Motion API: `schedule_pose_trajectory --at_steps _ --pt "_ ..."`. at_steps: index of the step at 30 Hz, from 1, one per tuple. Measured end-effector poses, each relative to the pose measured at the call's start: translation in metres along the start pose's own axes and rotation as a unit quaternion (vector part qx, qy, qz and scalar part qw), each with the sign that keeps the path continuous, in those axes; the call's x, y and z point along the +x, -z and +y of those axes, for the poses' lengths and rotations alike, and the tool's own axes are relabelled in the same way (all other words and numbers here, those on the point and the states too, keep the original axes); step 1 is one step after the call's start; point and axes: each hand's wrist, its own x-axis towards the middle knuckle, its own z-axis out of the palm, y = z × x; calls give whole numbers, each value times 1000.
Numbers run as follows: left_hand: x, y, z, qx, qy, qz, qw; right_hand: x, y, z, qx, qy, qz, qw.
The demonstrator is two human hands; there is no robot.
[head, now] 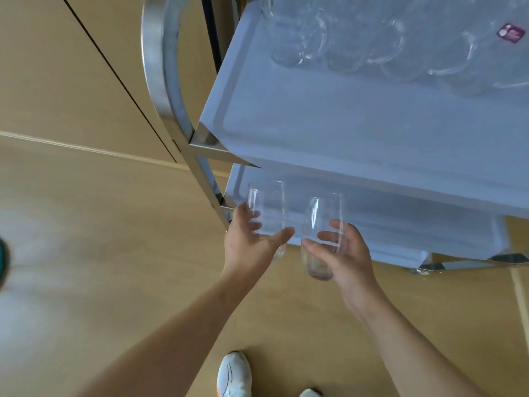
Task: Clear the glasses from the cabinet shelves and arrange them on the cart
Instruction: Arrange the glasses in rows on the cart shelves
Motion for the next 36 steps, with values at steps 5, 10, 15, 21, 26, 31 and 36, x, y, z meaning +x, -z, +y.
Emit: schedule_pose_trajectory --at_steps 5,10,15,21,26,31,36 --pt "42 -21 -16 -15 -69 15 997 49 1 20 14 56 11 998" --pt "82 -43 -28 -37 -137 21 990 94 1 33 45 127 6 991" --pt "122 -67 -41 -51 -216 31 974 144 0 43 46 204 18 978" --pt "152 -91 -48 -111 -276 36 954 183 -2 42 80 277 30 957" --pt "172 -110 -42 -136 -290 24 947 210 2 37 87 313 38 945" --pt "189 -124 -31 -94 -312 33 945 234 4 26 81 339 55 936" --pt "198 -133 -19 34 -316 83 944 254 16 27 107 354 64 927"
